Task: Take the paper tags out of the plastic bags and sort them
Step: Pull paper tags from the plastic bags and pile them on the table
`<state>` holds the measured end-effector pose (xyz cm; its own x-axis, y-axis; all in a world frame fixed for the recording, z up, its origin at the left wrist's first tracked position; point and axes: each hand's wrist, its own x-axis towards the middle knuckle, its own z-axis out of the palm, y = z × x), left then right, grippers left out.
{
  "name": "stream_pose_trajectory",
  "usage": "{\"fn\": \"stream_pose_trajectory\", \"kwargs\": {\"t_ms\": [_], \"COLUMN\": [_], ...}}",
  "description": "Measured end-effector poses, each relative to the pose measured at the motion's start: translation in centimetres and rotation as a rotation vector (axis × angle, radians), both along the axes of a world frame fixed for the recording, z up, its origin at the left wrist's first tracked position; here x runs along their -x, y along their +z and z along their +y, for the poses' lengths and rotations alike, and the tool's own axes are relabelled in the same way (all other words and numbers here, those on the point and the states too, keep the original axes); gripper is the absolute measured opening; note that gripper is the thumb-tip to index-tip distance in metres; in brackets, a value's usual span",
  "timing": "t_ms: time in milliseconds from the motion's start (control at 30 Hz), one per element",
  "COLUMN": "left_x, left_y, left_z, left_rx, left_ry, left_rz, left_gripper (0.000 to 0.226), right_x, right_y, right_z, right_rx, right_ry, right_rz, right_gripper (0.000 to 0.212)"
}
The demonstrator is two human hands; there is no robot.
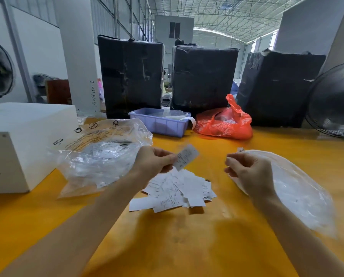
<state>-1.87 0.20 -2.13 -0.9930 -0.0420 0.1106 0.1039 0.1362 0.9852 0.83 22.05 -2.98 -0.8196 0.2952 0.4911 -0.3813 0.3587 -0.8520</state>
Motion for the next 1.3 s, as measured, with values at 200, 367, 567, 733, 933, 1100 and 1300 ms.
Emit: {"fn": "stream_pose_trajectory", "kwargs": {"t_ms": [200,367,567,733,933,1100,1300], "left_x": [1.8,2.6,2.5,2.4,2.2,1.8,0.6], "left_y": [1.3,-0.1,-0.1,0.7,0.3,-0.3,-0.3], "left_z": [-7.9,-11.1,-10.9,-9.2,-6.4,-4.0,-0.9], "left_rx": [0.121,0.21,0.469,0.553,0.566,0.547,0.49], "left_ry": [0.615,0.716,0.782,0.8,0.684,0.618,0.424], "left_rz": [0.254,0.062,0.13,0.307,0.457,0.541,0.591], "left_gripper": [0.014,0.006,0.023,0.047,0.037,0.033,0.028], "right_x": [1.5,2.3,2.4,2.8,3.1,3.1,1.8], "right_y": [-0.7,-2.3,-2.6,-2.5,-3.6,-3.1,-0.2], "right_z": [7.2,8.8,8.6,9.1,8.8,8.8,6.5], "right_rx": [-0.672,-0.877,-0.657,-0.515,-0.606,-0.456,-0.119], "right_ry": [-0.456,-0.396,-0.48,-0.408,-0.317,-0.397,-0.431], "right_rz": [-0.094,-0.572,-0.354,-0.305,-0.346,-0.182,0.197], "right_gripper": [0.015,0.028,0.012,0.013,0.016,0.009,0.007]}}
